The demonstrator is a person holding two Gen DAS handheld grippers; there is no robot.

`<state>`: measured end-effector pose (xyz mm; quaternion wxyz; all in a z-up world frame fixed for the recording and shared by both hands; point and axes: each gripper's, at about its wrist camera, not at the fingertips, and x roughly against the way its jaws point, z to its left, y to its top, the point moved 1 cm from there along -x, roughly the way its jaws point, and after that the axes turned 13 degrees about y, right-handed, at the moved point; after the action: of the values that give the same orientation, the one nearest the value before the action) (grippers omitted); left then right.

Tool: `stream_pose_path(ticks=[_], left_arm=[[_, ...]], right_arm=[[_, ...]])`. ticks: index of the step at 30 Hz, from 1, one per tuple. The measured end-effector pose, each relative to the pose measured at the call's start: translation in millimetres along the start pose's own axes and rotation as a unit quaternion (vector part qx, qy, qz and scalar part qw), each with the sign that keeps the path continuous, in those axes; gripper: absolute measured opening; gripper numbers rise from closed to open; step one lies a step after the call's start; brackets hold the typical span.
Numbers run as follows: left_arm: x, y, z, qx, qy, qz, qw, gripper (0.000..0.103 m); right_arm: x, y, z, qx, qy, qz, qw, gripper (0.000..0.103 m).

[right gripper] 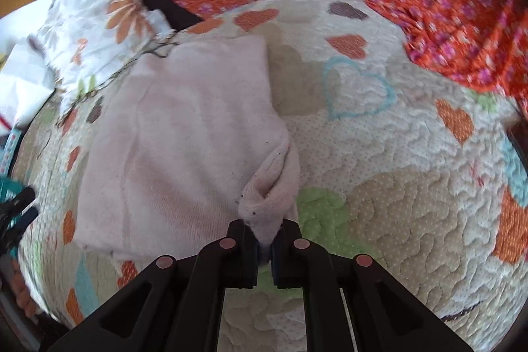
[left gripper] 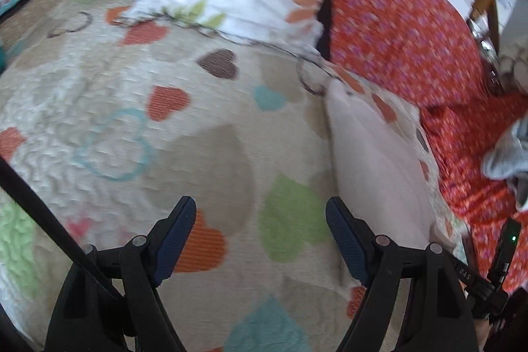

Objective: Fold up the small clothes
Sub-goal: 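Lift the sweater edge with the right gripper and fold it over the body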

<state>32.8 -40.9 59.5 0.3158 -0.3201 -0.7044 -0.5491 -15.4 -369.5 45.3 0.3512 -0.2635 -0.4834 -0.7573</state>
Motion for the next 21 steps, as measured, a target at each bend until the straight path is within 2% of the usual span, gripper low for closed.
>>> stream_pose_path(ticks=[2,6,7,8,9,11,12,13,14,15,16,18,21], left_arm=[[-9,-3,-21,-0.023,-0.025,0.009,0.9994,0.08],[-21,-12,-69,-0.109,-0.017,-0.015,0.9938,0.08],[-25,-16,-79,-0.133,-0.004,-0.012,0.991,0.08],[-32,-25,-93,-0.171,0.03,0.002,0.9848,0.08],[-39,-35,-104,-0.213,0.064,0.014,0.9747,0.078],[-38,-48,-114,-0.253,0.087,-0.002,0.9634,0.075],[-32,-46,-116,-0.26,0.083,-0.007,0.9619,0.067],[-27,-42,-115,-0.258,0.064,-0.003,0.9641,0.063],[-21,-37,-112,-0.244,0.037,0.002,0.969,0.062],[-14,-28,-104,-0.215,0.0,0.007,0.9766,0.062],[-11,-22,-98,-0.191,-0.024,0.012,0.9813,0.063],[-10,-8,-87,-0.137,-0.067,0.016,0.9882,0.074],[-26,1,-83,-0.093,-0.073,0.019,0.9929,0.081]], right_arm=[[6,-2,4,0.023,0.003,-0.009,1.0,0.008],[10,-2,1,0.034,0.015,-0.024,0.999,0.008],[11,-1,-2,0.027,0.022,-0.032,0.999,0.008],[12,-1,-4,0.019,0.029,-0.037,0.999,0.008],[17,-1,-8,0.005,0.04,-0.047,0.998,0.01],[25,2,-12,-0.008,0.045,-0.062,0.997,0.012],[30,5,-14,-0.014,0.046,-0.072,0.996,0.017],[36,11,-17,-0.022,0.046,-0.085,0.995,0.029],[40,19,-21,-0.033,0.045,-0.1,0.993,0.037],[42,25,-23,-0.039,0.046,-0.106,0.993,0.052],[41,39,-27,-0.05,0.046,-0.112,0.991,0.064],[31,59,-31,-0.059,0.054,-0.108,0.991,0.068],[-15,93,-39,-0.068,0.078,-0.056,0.993,0.07]])
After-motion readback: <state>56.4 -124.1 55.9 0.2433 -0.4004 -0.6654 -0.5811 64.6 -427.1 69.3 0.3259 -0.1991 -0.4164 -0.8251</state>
